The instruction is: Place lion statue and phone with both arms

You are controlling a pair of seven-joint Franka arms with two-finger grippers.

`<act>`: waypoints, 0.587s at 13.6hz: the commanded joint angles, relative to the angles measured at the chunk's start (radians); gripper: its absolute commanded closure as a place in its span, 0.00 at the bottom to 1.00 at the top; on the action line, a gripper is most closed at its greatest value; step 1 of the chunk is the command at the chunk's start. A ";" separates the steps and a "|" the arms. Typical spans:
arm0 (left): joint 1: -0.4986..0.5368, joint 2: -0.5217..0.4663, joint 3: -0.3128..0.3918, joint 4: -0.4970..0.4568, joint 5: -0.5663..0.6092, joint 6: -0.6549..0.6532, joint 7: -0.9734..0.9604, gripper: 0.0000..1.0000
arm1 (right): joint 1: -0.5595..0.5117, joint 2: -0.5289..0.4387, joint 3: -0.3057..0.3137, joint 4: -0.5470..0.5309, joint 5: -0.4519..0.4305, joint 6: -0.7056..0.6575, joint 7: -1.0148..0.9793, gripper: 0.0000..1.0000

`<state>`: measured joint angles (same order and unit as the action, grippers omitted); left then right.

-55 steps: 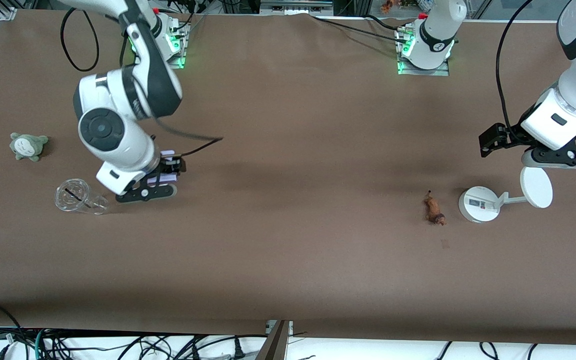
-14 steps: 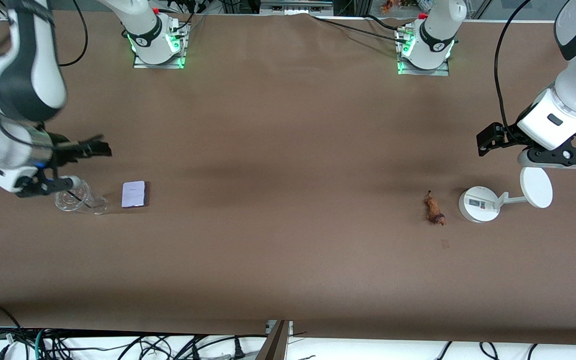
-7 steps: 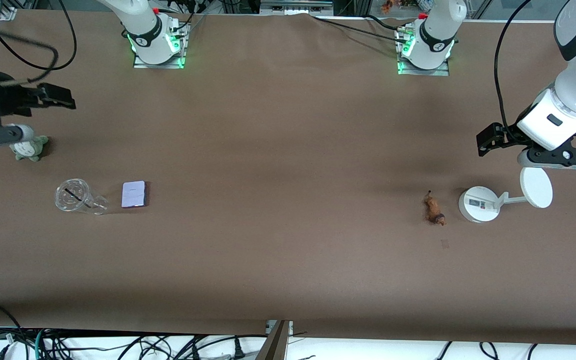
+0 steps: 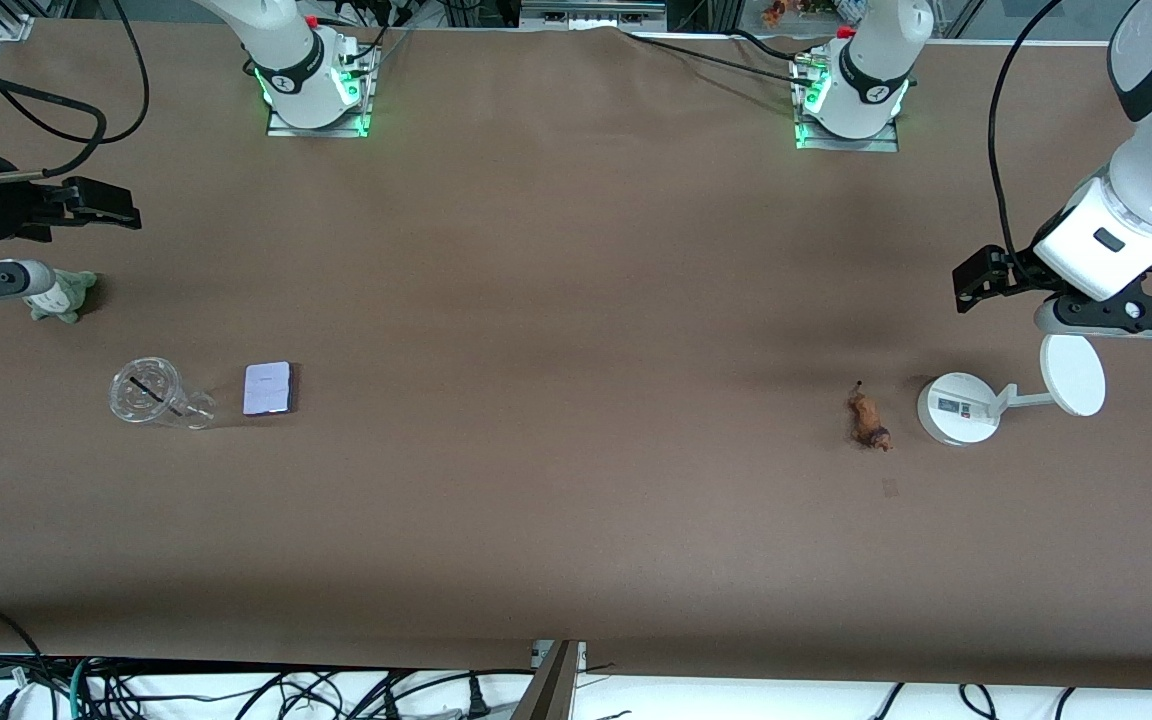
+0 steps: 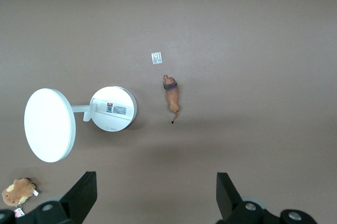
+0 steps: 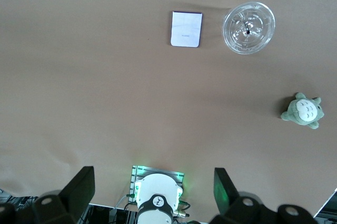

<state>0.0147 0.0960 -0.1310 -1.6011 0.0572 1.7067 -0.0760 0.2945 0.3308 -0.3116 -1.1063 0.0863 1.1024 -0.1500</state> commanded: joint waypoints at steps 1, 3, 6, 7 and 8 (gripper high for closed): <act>-0.002 -0.001 0.001 0.015 0.004 -0.022 0.018 0.00 | 0.067 -0.038 -0.014 -0.064 -0.029 0.030 0.024 0.00; -0.001 0.002 0.001 0.015 0.004 -0.015 0.016 0.00 | 0.084 -0.039 -0.011 -0.064 -0.046 0.027 0.046 0.00; -0.002 0.002 0.001 0.015 0.006 -0.015 0.018 0.00 | 0.075 -0.047 -0.003 -0.073 -0.046 0.039 0.046 0.00; -0.002 0.002 0.001 0.016 0.006 -0.015 0.019 0.00 | 0.051 -0.050 0.020 -0.078 -0.045 0.040 0.046 0.00; -0.002 0.002 0.001 0.015 0.006 -0.016 0.019 0.00 | -0.030 -0.058 0.095 -0.079 -0.046 0.040 0.044 0.00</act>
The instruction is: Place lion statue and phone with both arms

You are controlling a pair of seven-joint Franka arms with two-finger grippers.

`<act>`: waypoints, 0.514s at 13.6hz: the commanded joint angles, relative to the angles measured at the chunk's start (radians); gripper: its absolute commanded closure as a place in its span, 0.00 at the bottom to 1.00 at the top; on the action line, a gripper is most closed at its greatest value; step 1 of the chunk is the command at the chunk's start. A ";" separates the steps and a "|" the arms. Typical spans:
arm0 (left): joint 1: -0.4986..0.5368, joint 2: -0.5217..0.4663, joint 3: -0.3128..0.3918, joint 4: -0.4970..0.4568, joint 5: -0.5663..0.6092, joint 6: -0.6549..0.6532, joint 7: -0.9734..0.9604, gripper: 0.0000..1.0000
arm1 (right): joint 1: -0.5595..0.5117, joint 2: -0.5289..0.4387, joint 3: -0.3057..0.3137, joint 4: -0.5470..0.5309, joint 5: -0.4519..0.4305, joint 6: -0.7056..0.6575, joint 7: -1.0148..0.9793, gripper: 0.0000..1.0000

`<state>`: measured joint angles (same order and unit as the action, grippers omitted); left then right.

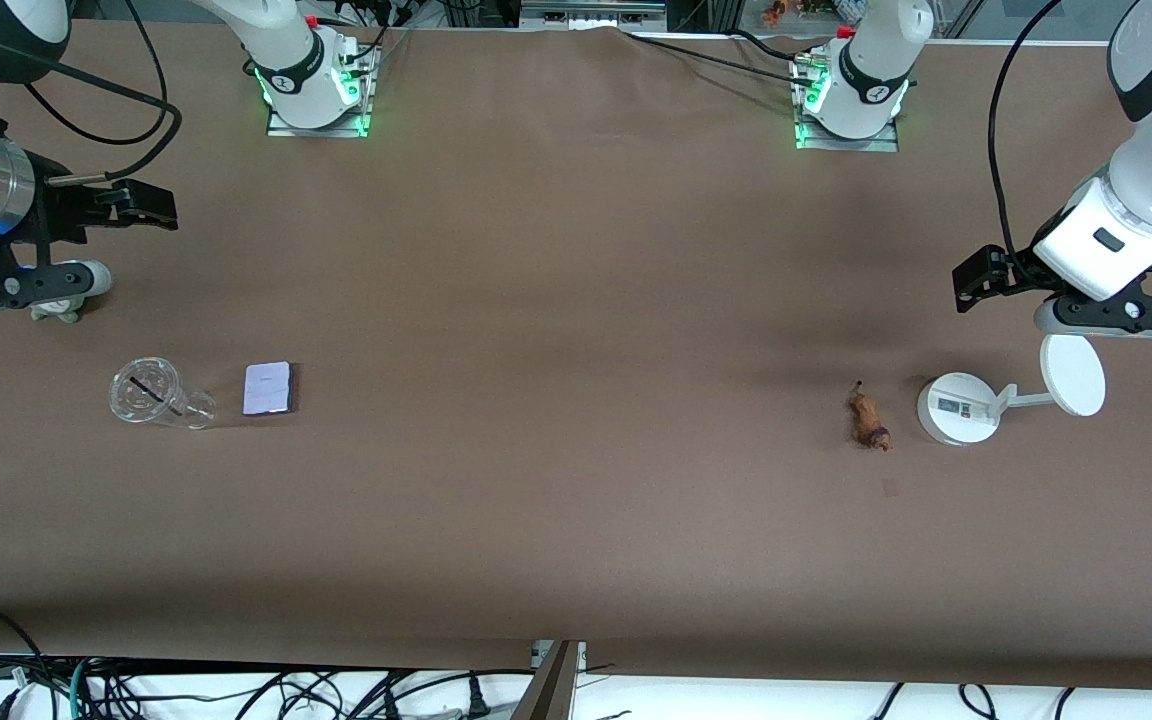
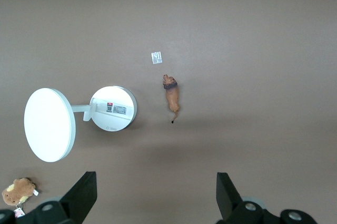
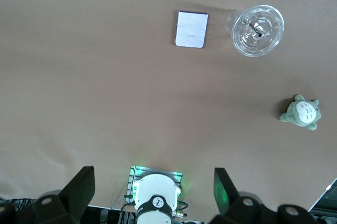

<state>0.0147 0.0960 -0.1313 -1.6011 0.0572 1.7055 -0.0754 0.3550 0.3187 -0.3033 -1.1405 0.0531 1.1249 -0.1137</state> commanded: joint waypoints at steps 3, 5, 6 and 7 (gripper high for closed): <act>-0.004 0.001 0.001 0.016 0.006 -0.014 0.019 0.00 | -0.345 -0.114 0.370 -0.120 -0.088 0.070 0.008 0.00; -0.004 0.001 0.001 0.016 0.006 -0.015 0.019 0.00 | -0.357 -0.217 0.372 -0.270 -0.094 0.175 0.000 0.00; -0.004 0.001 0.001 0.016 0.006 -0.015 0.019 0.00 | -0.357 -0.286 0.372 -0.363 -0.094 0.259 -0.006 0.00; -0.004 0.001 0.001 0.016 0.006 -0.015 0.019 0.00 | -0.363 -0.349 0.374 -0.446 -0.093 0.318 -0.006 0.00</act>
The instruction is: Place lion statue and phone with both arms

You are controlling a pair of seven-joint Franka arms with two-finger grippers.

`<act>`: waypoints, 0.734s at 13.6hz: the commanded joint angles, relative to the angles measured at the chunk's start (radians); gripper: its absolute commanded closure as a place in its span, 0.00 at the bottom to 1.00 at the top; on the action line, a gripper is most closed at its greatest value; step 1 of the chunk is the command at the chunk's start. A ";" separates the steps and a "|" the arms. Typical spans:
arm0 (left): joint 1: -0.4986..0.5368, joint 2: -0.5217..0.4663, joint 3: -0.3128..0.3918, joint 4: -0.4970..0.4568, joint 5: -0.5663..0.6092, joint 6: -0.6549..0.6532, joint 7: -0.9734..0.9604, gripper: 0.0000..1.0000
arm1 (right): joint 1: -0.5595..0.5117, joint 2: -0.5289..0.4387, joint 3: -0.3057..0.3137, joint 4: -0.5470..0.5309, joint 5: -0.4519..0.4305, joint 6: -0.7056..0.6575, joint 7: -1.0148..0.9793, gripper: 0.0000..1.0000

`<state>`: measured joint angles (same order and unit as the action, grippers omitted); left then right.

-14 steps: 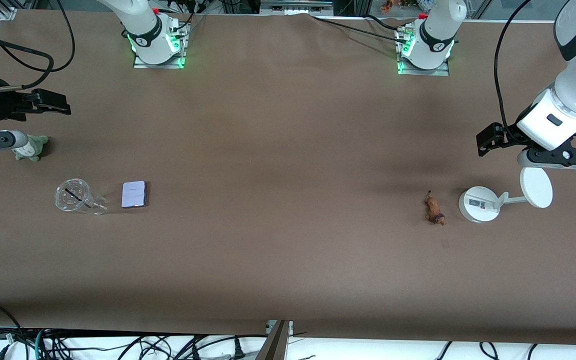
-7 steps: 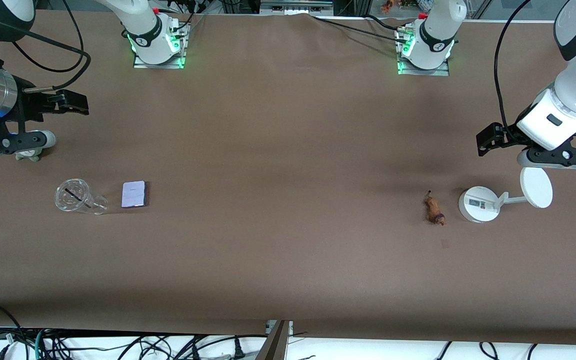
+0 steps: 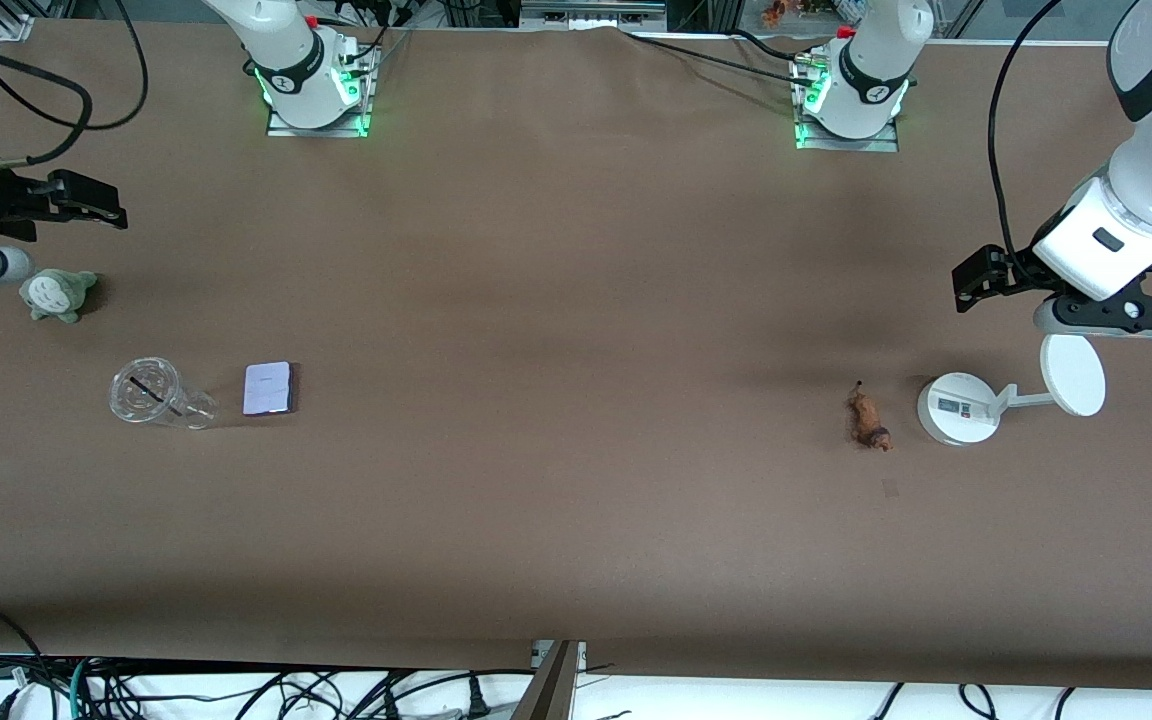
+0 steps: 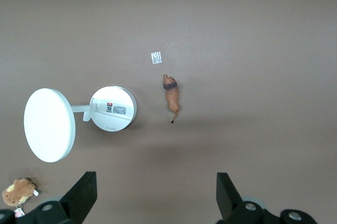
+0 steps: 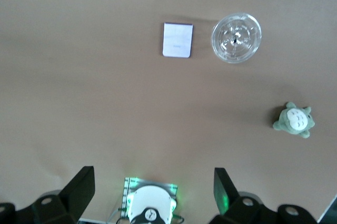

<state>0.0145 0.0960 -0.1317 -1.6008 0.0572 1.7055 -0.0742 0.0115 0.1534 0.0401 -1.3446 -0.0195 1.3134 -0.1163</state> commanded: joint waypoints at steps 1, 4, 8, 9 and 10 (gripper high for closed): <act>-0.004 0.001 0.001 0.016 0.006 -0.017 0.017 0.00 | -0.022 -0.213 0.032 -0.281 -0.019 0.167 -0.002 0.00; -0.004 -0.001 0.001 0.015 0.006 -0.021 0.017 0.00 | -0.024 -0.201 0.032 -0.268 -0.011 0.158 0.003 0.00; -0.002 0.001 0.001 0.015 0.006 -0.021 0.019 0.00 | -0.018 -0.178 0.029 -0.251 -0.019 0.153 -0.008 0.00; -0.002 -0.001 0.001 0.015 0.006 -0.021 0.019 0.00 | -0.018 -0.173 0.029 -0.239 -0.019 0.153 -0.006 0.00; -0.004 0.001 0.001 0.016 0.006 -0.020 0.019 0.00 | -0.015 -0.169 0.030 -0.232 -0.020 0.152 -0.006 0.00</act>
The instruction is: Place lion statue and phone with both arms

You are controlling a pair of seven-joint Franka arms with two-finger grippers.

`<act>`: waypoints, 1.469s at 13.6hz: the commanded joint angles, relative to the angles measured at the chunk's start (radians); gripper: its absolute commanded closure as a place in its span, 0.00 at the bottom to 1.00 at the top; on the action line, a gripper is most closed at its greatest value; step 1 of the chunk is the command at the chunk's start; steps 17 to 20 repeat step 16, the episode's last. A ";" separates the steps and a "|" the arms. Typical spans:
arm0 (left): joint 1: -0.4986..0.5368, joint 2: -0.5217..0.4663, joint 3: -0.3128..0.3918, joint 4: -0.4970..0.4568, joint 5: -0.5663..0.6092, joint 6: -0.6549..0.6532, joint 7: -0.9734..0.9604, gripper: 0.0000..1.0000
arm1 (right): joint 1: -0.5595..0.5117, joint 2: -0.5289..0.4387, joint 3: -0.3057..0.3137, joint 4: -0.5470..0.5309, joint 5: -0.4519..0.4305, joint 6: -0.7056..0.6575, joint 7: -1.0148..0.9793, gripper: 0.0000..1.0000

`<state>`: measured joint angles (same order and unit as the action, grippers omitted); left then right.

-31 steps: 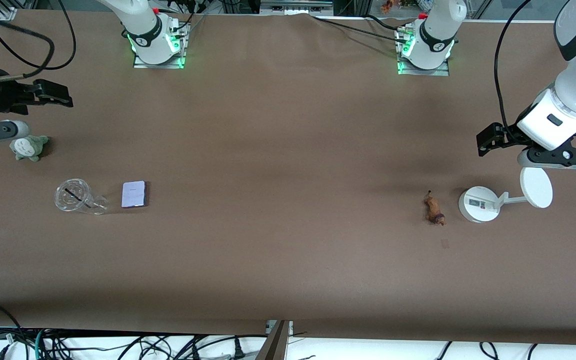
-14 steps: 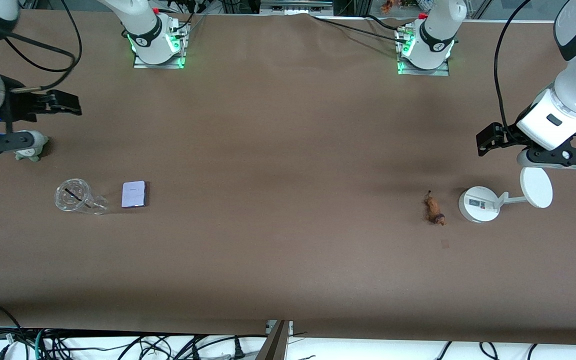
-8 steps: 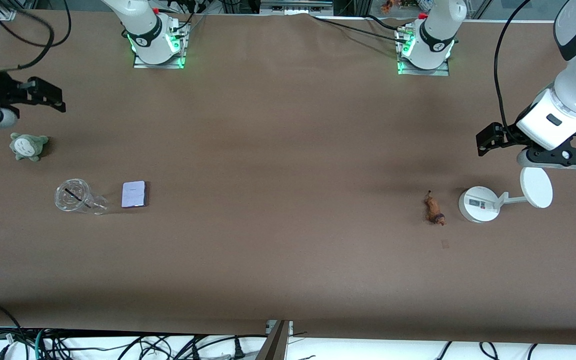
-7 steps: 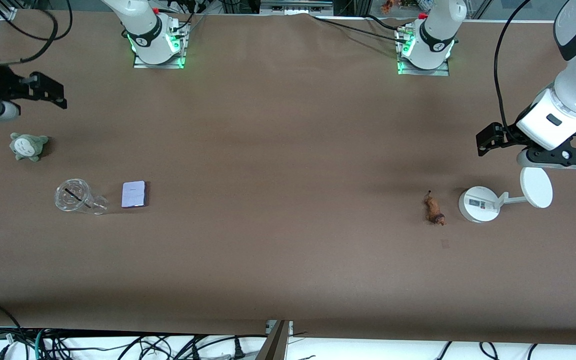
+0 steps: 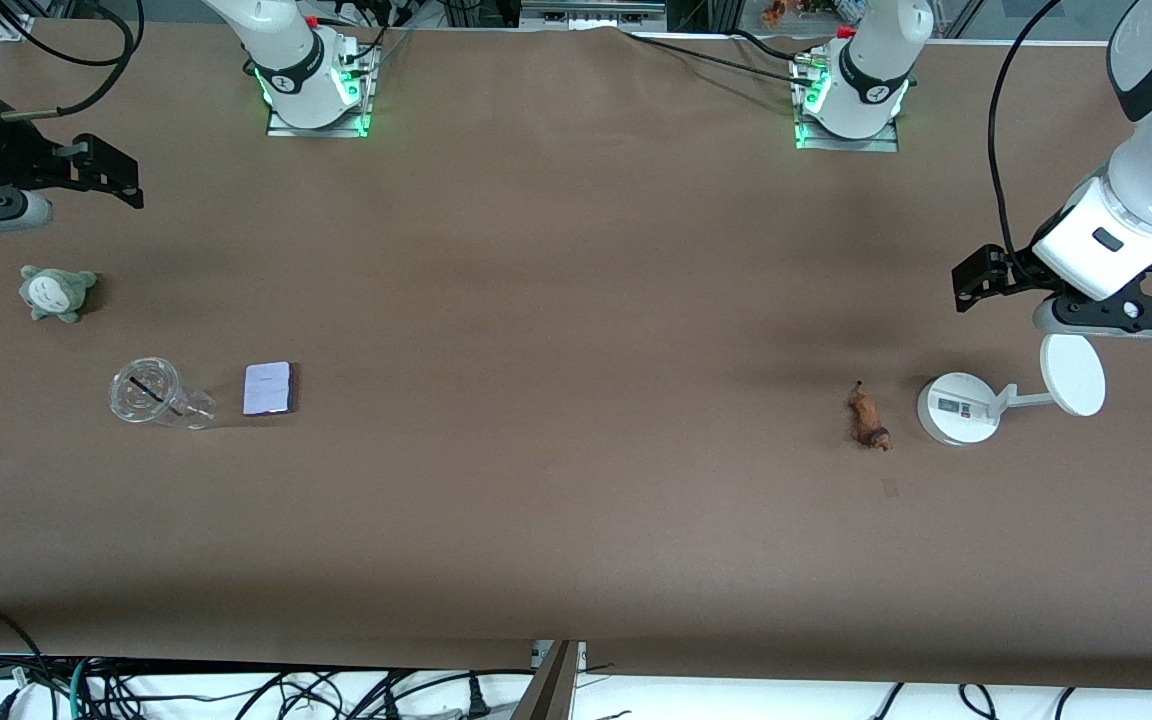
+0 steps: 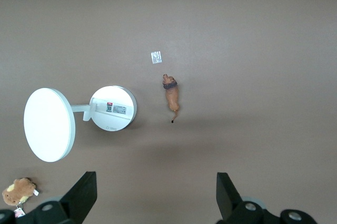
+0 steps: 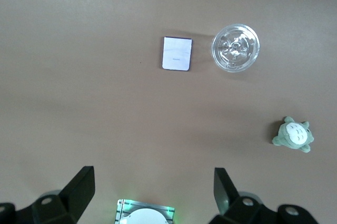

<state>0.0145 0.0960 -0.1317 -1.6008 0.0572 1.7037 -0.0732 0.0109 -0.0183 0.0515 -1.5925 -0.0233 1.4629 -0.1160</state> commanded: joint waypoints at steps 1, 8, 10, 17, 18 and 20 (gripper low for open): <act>-0.005 0.001 0.000 0.016 0.006 -0.016 0.016 0.00 | -0.014 0.003 0.019 0.016 -0.018 -0.001 -0.008 0.00; -0.005 0.001 -0.002 0.016 0.006 -0.016 0.016 0.00 | -0.017 0.009 0.016 0.017 -0.004 -0.041 0.053 0.00; -0.005 0.001 -0.002 0.015 0.006 -0.019 0.018 0.00 | -0.016 0.009 0.016 0.017 0.009 -0.062 0.119 0.00; -0.005 -0.004 -0.006 0.015 0.004 -0.041 0.018 0.00 | -0.020 0.011 0.014 0.025 0.010 -0.059 0.113 0.00; -0.005 -0.004 -0.006 0.015 0.004 -0.041 0.018 0.00 | -0.020 0.011 0.014 0.025 0.010 -0.059 0.113 0.00; -0.005 -0.004 -0.006 0.015 0.004 -0.041 0.018 0.00 | -0.020 0.011 0.014 0.025 0.010 -0.059 0.113 0.00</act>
